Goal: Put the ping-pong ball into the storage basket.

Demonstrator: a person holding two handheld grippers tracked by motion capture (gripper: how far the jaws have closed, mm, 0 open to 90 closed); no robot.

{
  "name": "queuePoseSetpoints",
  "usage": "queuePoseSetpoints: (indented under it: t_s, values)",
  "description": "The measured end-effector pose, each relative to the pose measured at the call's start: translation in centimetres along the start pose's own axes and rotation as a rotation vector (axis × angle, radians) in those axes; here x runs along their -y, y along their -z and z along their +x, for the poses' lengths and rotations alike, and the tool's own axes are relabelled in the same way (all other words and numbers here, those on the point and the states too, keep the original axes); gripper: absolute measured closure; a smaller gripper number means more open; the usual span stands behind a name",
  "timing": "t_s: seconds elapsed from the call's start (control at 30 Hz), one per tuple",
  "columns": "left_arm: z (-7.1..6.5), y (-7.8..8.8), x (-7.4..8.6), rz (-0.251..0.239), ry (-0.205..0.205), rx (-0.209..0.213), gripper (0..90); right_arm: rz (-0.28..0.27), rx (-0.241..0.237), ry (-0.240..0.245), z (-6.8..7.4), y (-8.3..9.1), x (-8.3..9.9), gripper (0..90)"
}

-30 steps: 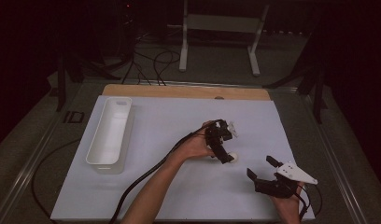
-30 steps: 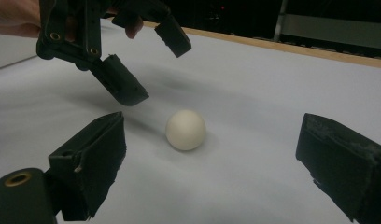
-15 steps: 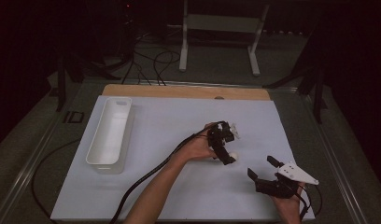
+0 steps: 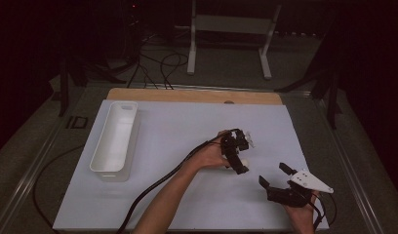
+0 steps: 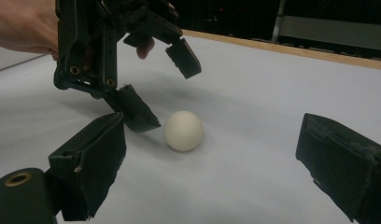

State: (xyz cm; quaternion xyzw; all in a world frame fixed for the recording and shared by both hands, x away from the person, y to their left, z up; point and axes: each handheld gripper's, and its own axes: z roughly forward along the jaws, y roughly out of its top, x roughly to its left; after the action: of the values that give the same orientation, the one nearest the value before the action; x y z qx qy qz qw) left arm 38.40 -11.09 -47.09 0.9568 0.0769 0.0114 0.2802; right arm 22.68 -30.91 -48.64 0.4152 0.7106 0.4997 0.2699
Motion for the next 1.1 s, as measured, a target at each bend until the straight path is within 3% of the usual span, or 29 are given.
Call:
queuePoseSetpoints:
  t_s: [0.5,0.7,1.1]
  values:
    - [-0.1,-1.0,-0.3,0.041,0.003,0.021,6.1,0.003,0.001,0.001,0.0,-0.1,0.0,8.0]
    - [-0.3,-1.7,-0.4,0.085,-0.015,-0.001,17.3,0.003,0.0,0.0,0.0,-0.1,0.0,8.0]
    - [-0.2,-2.7,-0.2,0.078,0.006,0.024,43.8,0.005,0.001,0.002,0.0,-0.1,0.1,8.0]
